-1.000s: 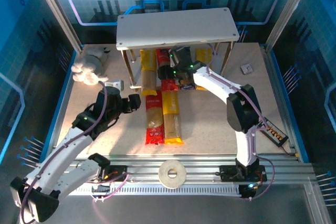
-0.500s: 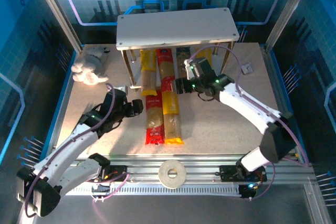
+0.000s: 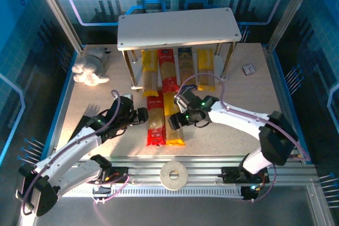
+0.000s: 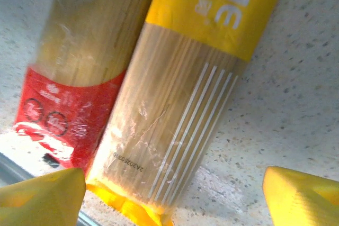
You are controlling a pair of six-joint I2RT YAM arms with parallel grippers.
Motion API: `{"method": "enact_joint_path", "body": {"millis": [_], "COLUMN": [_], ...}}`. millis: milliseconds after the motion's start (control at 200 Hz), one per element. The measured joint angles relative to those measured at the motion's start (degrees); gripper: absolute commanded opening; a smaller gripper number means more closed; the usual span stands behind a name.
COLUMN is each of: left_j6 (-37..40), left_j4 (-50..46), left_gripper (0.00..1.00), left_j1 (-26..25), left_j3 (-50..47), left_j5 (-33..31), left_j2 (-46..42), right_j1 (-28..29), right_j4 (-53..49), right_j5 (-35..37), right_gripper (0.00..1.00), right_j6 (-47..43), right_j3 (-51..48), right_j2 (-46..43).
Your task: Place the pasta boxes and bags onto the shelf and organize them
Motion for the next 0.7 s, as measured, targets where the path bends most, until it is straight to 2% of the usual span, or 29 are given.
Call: {"method": "enact_joint_path", "body": {"millis": [700], "left_j6": [-0.2], "left_j4": [0.5], "left_gripper": [0.85], "left_j1": [0.0], "left_j3": [0.0], "left_j5": [0.0], "left_j2": [-1.5], "right_j1": [2.3], "right_j4": [2.9], "right_j5": [1.5], "right_gripper": [0.97], "right_j6": [2.3], "right_j3": [7.1], "right_j2": [15.4]}}
